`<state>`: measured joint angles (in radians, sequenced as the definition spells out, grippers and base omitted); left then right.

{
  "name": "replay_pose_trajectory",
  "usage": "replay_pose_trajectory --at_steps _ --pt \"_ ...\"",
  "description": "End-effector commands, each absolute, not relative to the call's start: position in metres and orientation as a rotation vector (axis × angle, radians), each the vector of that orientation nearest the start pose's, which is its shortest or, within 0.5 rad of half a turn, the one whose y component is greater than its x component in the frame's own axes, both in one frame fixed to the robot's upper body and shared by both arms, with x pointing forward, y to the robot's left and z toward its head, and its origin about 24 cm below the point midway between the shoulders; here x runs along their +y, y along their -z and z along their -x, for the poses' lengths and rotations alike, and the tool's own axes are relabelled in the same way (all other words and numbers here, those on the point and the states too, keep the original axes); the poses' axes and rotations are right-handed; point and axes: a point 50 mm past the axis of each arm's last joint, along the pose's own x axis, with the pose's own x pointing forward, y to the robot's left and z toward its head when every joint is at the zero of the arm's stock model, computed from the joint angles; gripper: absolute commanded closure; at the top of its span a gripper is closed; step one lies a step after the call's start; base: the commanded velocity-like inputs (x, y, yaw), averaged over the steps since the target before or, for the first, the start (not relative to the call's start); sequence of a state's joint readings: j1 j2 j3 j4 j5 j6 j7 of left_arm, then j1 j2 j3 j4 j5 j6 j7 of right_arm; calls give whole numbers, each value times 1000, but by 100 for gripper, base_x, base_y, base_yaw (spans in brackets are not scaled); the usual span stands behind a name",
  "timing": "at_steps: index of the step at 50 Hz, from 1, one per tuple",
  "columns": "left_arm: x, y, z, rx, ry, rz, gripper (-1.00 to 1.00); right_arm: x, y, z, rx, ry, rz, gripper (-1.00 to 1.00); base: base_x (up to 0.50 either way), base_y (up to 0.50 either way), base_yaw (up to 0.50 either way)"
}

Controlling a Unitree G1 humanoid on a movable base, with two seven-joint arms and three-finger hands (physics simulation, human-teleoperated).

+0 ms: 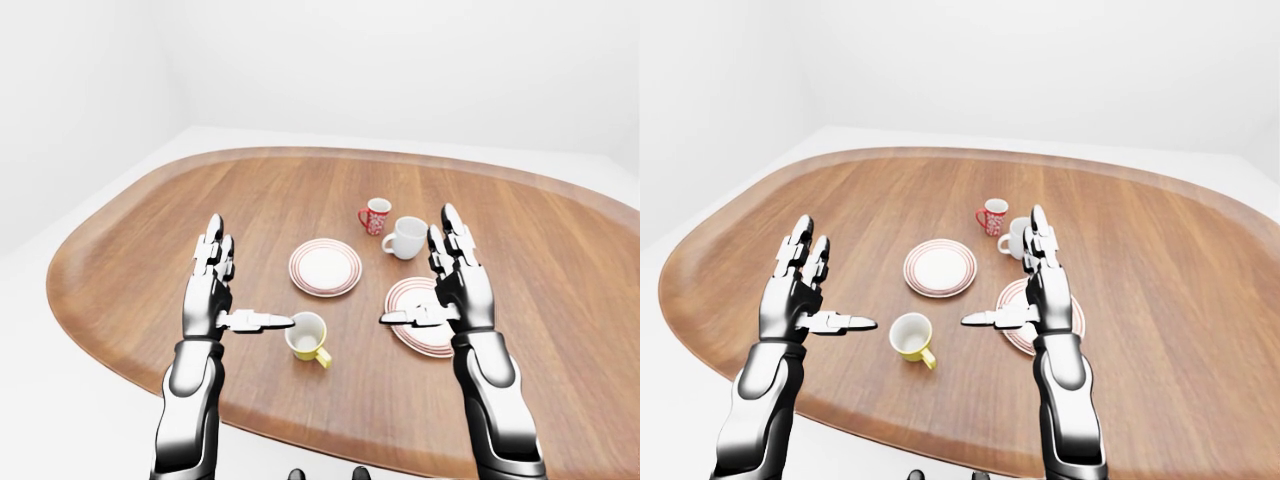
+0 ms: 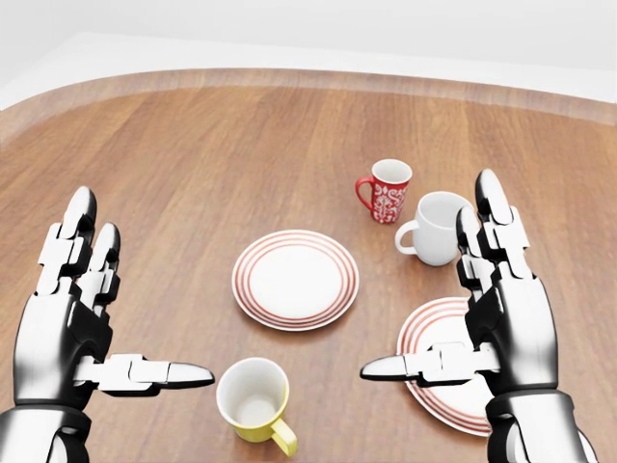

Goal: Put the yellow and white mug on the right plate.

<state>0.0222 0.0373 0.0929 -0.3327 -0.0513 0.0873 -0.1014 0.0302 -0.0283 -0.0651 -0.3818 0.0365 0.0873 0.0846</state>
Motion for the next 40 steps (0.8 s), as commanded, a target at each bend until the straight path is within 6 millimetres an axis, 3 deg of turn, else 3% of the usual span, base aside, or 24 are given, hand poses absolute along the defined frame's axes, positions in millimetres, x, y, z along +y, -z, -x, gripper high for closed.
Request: replay_pose_trajectory --at_steps 1,22,26,33,40 --pt "172 -106 -242 -227 18 -11 -100 -165 -107 -244 -230 -2 51 -100 0 0 0" --pt "172 -109 -241 -238 18 -11 -100 -161 -109 -242 -236 -20 76 -100 0 0 0" --pt "171 -108 -241 -235 19 -11 -100 -161 -114 -237 -263 -55 12 -100 0 0 0" --pt "171 -108 -241 -237 22 -13 -100 -160 -111 -241 -246 -43 59 -100 48 10 0" --pt "175 -112 -244 -248 16 -21 -100 -158 -115 -241 -265 -52 55 -100 0 0 0"
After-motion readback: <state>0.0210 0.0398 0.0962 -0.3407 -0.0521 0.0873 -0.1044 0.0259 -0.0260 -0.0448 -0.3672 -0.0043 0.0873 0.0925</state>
